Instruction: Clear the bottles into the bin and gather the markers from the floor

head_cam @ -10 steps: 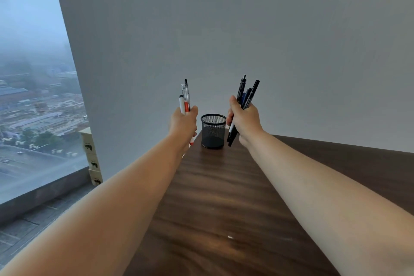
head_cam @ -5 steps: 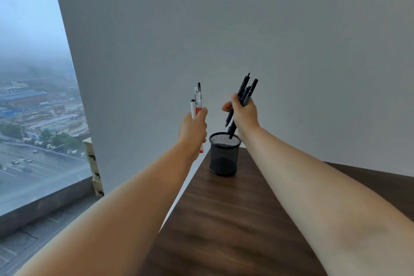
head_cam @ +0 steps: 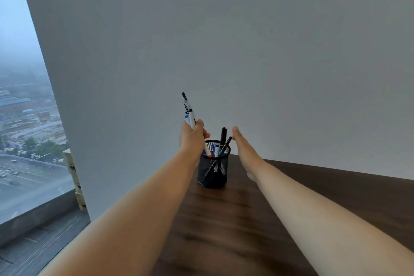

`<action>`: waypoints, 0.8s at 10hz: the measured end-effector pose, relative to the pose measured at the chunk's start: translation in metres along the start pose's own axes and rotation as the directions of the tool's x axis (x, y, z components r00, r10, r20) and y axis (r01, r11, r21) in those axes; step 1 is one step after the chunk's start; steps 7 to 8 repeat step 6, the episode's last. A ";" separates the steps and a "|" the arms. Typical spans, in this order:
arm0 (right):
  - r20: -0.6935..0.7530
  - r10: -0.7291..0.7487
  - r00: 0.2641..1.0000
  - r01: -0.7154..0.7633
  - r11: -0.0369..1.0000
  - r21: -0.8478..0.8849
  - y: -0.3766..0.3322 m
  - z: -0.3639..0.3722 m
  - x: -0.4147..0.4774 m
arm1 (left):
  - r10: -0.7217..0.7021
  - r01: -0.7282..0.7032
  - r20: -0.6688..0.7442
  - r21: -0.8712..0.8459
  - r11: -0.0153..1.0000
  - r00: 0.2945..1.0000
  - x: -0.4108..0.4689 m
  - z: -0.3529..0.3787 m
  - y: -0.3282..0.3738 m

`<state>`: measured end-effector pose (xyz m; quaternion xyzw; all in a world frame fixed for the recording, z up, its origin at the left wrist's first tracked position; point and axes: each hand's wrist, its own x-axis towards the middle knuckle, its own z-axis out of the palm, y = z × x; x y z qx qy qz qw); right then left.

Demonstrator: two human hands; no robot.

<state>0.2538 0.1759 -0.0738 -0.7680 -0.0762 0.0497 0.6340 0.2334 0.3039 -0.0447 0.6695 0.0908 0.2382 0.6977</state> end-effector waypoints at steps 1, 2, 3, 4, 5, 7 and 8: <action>-0.047 -0.016 0.999 0.016 1.000 -0.015 0.001 -0.005 0.002 | 0.087 -0.088 0.021 0.083 0.993 0.996 0.006 0.007 0.001; -0.082 -0.033 0.996 0.031 0.999 -0.022 0.002 -0.012 0.003 | 0.139 -0.147 0.051 0.257 0.955 0.989 0.015 0.016 -0.002; -0.096 -0.030 0.995 0.027 0.999 -0.031 0.004 -0.018 0.001 | 0.171 -0.197 0.101 0.589 0.784 0.980 0.016 0.021 -0.013; -0.103 -0.013 0.995 0.011 1.000 -0.016 0.003 -0.022 -0.004 | 0.207 -0.240 0.142 0.768 0.594 0.968 0.005 0.022 -0.021; -0.116 -0.025 0.993 0.024 1.000 -0.014 0.002 -0.022 -0.007 | 0.162 -0.168 0.091 0.811 0.560 0.983 0.000 0.016 -0.023; -0.130 -0.030 0.991 0.028 1.000 -0.012 -0.002 -0.018 -0.014 | 0.110 -0.115 0.062 0.809 0.577 0.992 -0.003 0.006 -0.028; -0.130 -0.030 0.991 0.028 1.000 -0.012 -0.002 -0.018 -0.014 | 0.110 -0.115 0.062 0.809 0.577 0.992 -0.003 0.006 -0.028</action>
